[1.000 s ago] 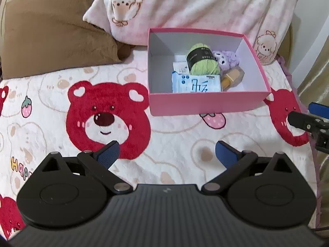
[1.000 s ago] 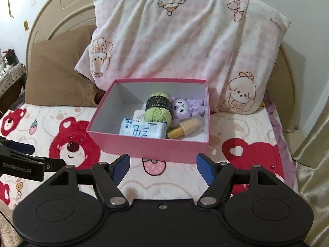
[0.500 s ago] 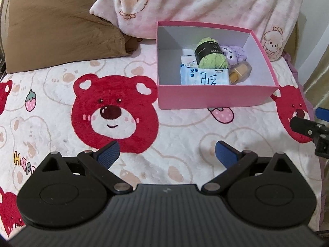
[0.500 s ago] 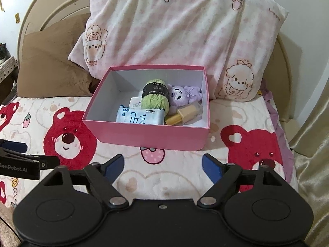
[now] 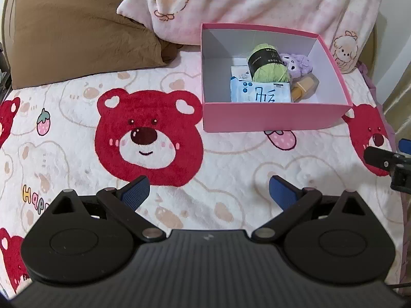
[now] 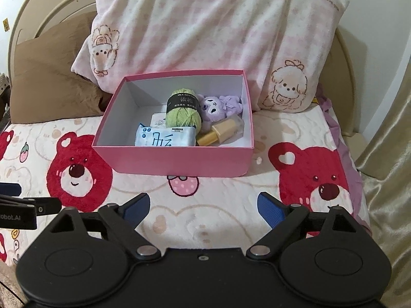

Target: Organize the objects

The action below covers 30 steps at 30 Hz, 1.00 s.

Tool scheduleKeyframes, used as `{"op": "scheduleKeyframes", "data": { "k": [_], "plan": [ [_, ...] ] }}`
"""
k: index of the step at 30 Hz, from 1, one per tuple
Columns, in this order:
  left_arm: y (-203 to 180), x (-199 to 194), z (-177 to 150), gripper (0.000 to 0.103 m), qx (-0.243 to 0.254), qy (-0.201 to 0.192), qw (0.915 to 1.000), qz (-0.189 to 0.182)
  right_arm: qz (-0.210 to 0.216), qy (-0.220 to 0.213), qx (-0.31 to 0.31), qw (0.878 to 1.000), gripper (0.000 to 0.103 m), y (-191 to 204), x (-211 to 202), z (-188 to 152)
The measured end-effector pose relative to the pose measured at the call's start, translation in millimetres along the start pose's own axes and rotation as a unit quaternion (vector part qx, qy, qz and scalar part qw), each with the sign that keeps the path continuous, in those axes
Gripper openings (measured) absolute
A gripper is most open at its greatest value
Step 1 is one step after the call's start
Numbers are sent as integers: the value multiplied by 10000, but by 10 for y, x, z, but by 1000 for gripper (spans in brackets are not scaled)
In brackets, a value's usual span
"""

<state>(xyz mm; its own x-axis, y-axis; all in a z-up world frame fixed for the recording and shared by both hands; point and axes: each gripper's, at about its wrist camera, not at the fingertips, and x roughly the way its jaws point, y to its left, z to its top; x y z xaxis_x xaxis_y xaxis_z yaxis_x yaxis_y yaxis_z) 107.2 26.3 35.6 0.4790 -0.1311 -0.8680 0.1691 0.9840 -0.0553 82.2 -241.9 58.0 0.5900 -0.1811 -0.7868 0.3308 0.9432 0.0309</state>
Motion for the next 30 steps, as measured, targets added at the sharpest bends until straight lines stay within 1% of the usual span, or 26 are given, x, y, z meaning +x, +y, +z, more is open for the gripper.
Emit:
{"op": "scheduleKeyframes", "data": {
  "k": [8,30],
  "plan": [
    [-13,22,21,101,89,48,9999,79,-188,32,-67,9998,93,-20,4,3],
    [29,89,42,101,129,210,9996,122,-311,197,-45,9993,93,-65,48,4]
  ]
}}
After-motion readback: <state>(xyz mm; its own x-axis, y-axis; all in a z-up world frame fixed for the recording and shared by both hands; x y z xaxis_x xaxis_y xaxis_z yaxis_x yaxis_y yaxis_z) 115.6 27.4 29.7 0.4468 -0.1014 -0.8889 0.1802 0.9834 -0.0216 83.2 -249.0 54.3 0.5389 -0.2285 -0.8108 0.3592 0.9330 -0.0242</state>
